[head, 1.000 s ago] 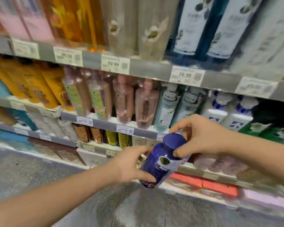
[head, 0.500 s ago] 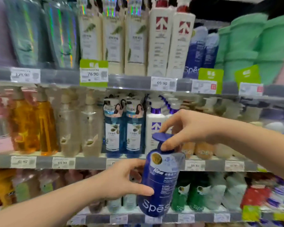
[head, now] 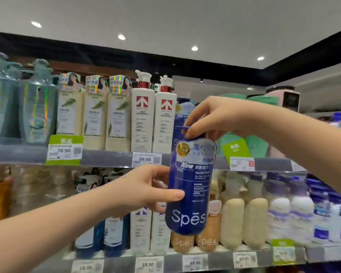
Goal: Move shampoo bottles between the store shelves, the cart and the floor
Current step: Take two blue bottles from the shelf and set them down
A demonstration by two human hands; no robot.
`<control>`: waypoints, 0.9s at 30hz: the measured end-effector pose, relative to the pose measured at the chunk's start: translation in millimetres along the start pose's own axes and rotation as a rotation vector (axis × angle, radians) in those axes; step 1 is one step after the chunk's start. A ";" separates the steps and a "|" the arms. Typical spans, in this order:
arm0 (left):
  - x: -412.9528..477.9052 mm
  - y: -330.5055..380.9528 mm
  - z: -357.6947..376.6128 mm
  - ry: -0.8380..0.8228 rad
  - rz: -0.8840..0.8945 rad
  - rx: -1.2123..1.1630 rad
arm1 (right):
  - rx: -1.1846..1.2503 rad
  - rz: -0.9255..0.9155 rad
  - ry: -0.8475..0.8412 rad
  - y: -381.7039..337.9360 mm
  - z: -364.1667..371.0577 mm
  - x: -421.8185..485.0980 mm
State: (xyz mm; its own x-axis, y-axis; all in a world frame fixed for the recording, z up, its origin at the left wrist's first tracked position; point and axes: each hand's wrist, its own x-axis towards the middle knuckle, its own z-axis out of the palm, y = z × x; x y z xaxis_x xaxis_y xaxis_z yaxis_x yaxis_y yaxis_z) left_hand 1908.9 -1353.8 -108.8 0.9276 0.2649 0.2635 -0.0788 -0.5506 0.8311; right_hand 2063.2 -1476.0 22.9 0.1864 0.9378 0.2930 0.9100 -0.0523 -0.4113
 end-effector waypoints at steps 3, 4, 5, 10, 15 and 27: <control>24.3 30.1 -6.1 0.032 0.051 0.025 | -0.083 -0.033 0.021 -6.1 -38.9 4.5; 33.2 40.9 -8.9 0.046 0.069 0.037 | -0.118 -0.044 0.035 -9.8 -52.7 5.6; 42.0 51.7 -12.2 0.064 0.085 0.050 | -0.152 -0.053 0.052 -13.5 -66.1 6.8; 89.0 91.8 -28.5 0.236 0.155 0.170 | -0.279 -0.091 0.154 -25.4 -118.5 19.7; 132.0 108.7 -34.4 0.578 0.194 0.790 | -0.388 -0.082 0.236 -12.5 -135.6 44.1; 191.1 64.8 -33.4 0.930 0.015 1.423 | -0.494 -0.021 0.294 56.6 -115.1 99.0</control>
State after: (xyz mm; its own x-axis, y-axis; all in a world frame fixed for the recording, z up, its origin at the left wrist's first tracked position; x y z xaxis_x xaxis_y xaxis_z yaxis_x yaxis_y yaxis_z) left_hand 2068.8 -1312.4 11.8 0.3774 0.3088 0.8730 0.7602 -0.6417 -0.1017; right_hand 2175.7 -1425.7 128.0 0.1973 0.8092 0.5534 0.9665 -0.2552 0.0285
